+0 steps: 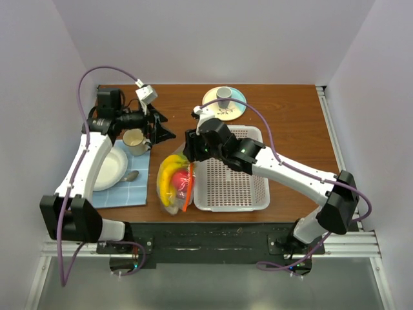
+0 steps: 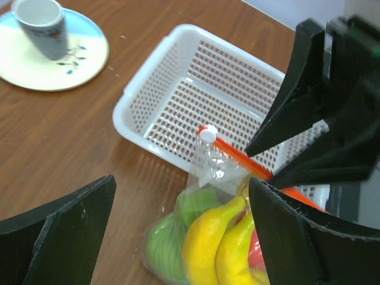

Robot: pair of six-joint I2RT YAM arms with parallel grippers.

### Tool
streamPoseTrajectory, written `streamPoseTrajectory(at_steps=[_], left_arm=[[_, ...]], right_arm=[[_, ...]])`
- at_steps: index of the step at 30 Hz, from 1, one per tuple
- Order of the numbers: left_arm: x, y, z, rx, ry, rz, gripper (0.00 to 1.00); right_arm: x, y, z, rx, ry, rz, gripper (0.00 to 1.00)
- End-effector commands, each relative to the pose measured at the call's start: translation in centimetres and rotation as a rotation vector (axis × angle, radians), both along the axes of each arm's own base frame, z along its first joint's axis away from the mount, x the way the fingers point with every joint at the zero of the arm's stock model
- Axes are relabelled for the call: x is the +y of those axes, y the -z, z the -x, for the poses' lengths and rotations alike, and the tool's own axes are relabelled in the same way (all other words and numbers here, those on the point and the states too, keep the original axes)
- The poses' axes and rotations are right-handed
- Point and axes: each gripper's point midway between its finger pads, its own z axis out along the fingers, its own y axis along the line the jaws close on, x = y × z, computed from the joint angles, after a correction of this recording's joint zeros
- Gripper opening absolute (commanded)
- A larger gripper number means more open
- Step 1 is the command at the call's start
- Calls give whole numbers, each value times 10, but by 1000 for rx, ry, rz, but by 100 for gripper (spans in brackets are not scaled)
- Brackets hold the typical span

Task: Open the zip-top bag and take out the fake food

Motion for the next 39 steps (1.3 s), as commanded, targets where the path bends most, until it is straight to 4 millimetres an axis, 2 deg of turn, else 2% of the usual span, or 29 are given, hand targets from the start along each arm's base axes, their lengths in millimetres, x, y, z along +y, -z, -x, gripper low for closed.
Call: streamPoseTrajectory(at_steps=[1, 2, 3, 4, 5, 6, 7, 8, 9, 13, 16, 20, 23, 24, 25, 26, 27, 28, 29, 30, 32, 35, 39], left_arm=[[-1, -16, 6, -57, 209, 107, 100], [8, -14, 7, -12, 204, 132, 100], [11, -7, 0, -18, 228, 149, 100], [12, -19, 1, -39, 268, 197, 100], [16, -16, 8, 36, 266, 238, 100], [18, -7, 1, -18, 289, 251, 100], [17, -15, -1, -55, 305, 271, 100], [16, -6, -1, -28, 307, 286, 100], [16, -3, -3, -15, 308, 293, 100], [14, 5, -3, -40, 314, 314, 100], [13, 5, 0, -66, 321, 318, 100], [6, 9, 5, -93, 342, 317, 100], [5, 11, 4, -106, 348, 323, 100], [4, 8, 3, -112, 349, 338, 100], [4, 6, 2, -119, 348, 344, 100], [4, 4, 1, -125, 348, 350, 100], [4, -1, 0, -137, 347, 365, 100], [6, -6, -1, -148, 343, 375, 100], [8, -11, -1, -163, 339, 380, 100], [10, -19, -1, -181, 337, 390, 100], [15, -30, 0, -200, 327, 384, 100], [18, -35, 6, -222, 322, 377, 100], [18, -31, 14, -182, 333, 385, 100]], right_arm=[[12, -21, -8, -73, -16, -59, 38], [9, -23, -8, -87, -20, -52, 30], [8, -25, -8, -95, -21, -52, 27], [6, -22, -7, -95, -23, -42, 25], [6, -22, -7, -98, -25, -40, 23], [5, -20, -7, -95, -28, -33, 24], [7, -19, -7, -88, -34, -32, 28], [9, -18, -5, -79, -42, -28, 44], [10, -8, -5, -51, -46, -6, 50], [13, -5, -6, -39, -41, -3, 53], [15, -3, -6, -38, -40, -5, 47], [18, -6, -6, -41, -37, -31, 22], [25, -29, -5, -78, -90, -63, 7], [30, -49, -5, -109, -119, -89, 4], [33, -57, -4, -142, -162, -81, 0], [40, -64, 4, -145, -227, -98, 0], [47, -81, 9, -166, -284, -123, 0], [52, -85, 15, -176, -347, -121, 0], [59, -74, 28, -126, -436, -106, 0], [64, -83, 30, -133, -467, -112, 0], [69, -69, 33, -97, -513, -74, 0], [71, -64, 34, -93, -527, -83, 0], [70, -57, 37, -86, -521, -90, 0]])
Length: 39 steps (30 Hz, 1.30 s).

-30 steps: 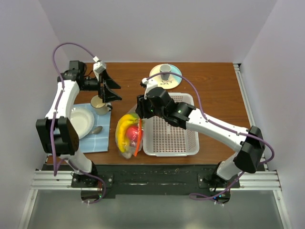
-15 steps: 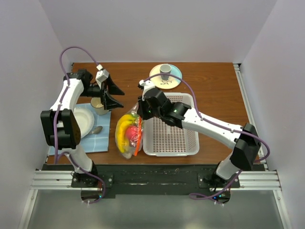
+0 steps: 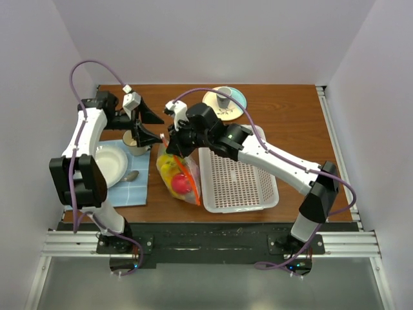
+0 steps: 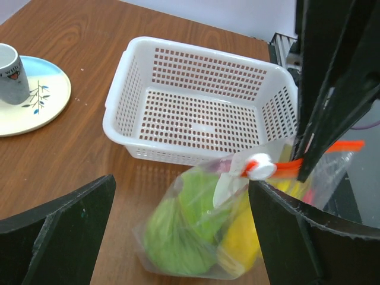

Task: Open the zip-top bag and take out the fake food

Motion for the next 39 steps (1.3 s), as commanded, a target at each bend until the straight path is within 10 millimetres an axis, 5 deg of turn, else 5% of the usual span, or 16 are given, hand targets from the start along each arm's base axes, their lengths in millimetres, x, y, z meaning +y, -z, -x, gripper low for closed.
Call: streamPoseTrajectory(at_steps=[1, 7, 8, 11, 24, 32, 39], left_arm=[[-9, -61, 18, -75, 52, 226, 100], [1, -81, 36, -67, 93, 170, 99], [1, -63, 45, -17, 100, 162, 99], [2, -60, 55, -27, 112, 106, 100], [-13, -31, 58, 30, 166, 107, 99], [-12, -1, 40, 126, 160, 128, 100], [-23, 8, 38, 128, 193, 154, 100]], right_arm=[[2, -16, 14, -25, -79, -51, 0], [-2, -11, 11, -70, -93, 3, 0], [-4, -14, 9, -79, -86, 6, 0], [-6, -16, 5, -108, -87, 22, 0], [-23, -31, -10, -188, -56, 36, 0], [-44, -36, -25, -193, -12, 30, 0], [-40, -44, -22, -167, -33, -19, 0]])
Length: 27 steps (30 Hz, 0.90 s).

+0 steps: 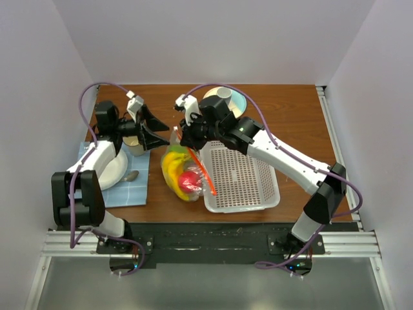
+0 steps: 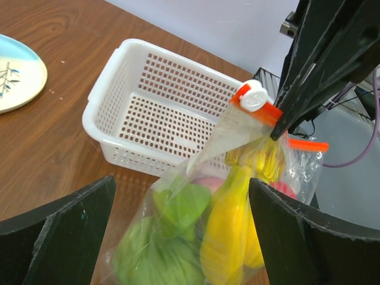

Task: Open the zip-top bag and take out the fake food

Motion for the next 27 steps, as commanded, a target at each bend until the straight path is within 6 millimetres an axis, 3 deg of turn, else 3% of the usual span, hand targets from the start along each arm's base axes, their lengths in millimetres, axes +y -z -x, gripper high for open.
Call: streamPoseTrajectory(at_steps=[1, 5, 14, 22, 27], left_arm=[[-9, -12, 33, -77, 240, 61, 100], [-9, -21, 19, -91, 235, 72, 100], [-18, -19, 25, -86, 242, 101, 100], [-19, -43, 53, -151, 258, 82, 100], [-18, -55, 60, -129, 259, 77, 100]], right_arm=[[4, -48, 9, -54, -45, -127, 0], [6, -45, 10, -36, -55, -122, 0], [10, -43, 12, -18, -73, -124, 0], [19, -33, 8, -4, -83, -113, 0], [18, -30, 5, -15, -86, -90, 0]])
